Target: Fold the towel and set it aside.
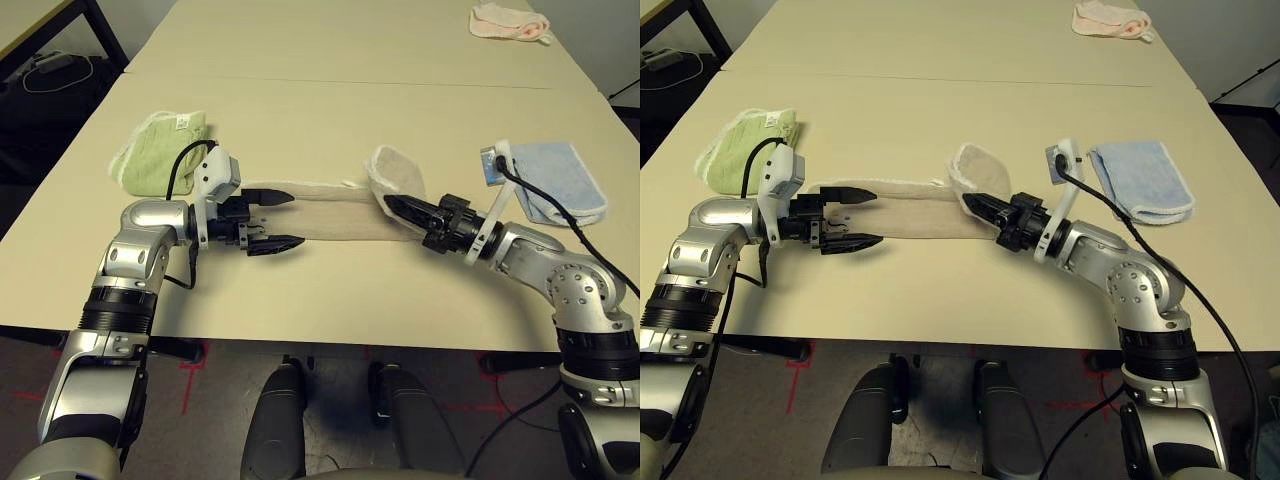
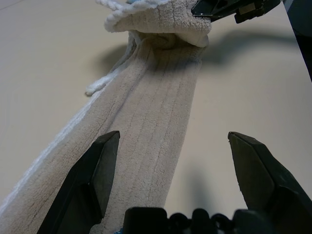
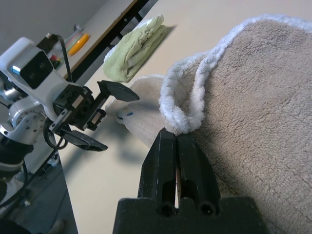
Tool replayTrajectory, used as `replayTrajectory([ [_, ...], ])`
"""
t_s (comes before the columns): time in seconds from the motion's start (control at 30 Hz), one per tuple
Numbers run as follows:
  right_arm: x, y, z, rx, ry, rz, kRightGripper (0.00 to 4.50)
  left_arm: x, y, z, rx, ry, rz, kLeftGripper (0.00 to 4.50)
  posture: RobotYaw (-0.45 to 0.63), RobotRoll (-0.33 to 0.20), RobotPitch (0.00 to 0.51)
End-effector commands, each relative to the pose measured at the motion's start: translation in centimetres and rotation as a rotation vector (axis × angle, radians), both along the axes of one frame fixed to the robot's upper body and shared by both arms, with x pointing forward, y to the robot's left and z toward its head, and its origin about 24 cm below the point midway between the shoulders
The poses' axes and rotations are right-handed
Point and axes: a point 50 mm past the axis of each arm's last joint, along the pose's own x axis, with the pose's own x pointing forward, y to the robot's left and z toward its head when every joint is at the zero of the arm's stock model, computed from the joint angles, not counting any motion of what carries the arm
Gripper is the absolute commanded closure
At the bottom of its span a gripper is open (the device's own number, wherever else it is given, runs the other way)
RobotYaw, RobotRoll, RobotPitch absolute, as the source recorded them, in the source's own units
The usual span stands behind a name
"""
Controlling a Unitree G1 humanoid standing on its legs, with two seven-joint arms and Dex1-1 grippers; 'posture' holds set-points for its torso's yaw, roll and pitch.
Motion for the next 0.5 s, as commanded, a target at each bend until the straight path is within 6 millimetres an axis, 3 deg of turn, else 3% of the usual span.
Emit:
replayTrajectory([
  [0.03, -0.1, 0.9, -0.2, -0.079, -0.020, 0.045, 4.45, 0.0, 0.0, -0.4, 0.023, 0.014, -0.008, 0.00, 0.01, 0.000, 0.158],
  [0.5, 0.3, 1.9, -1.5, -0.273, -0.027, 0.090, 4.45, -0.1, -0.1, -0.3, 0.025, 0.014, -0.007, 0.00, 0.01, 0.000, 0.156],
])
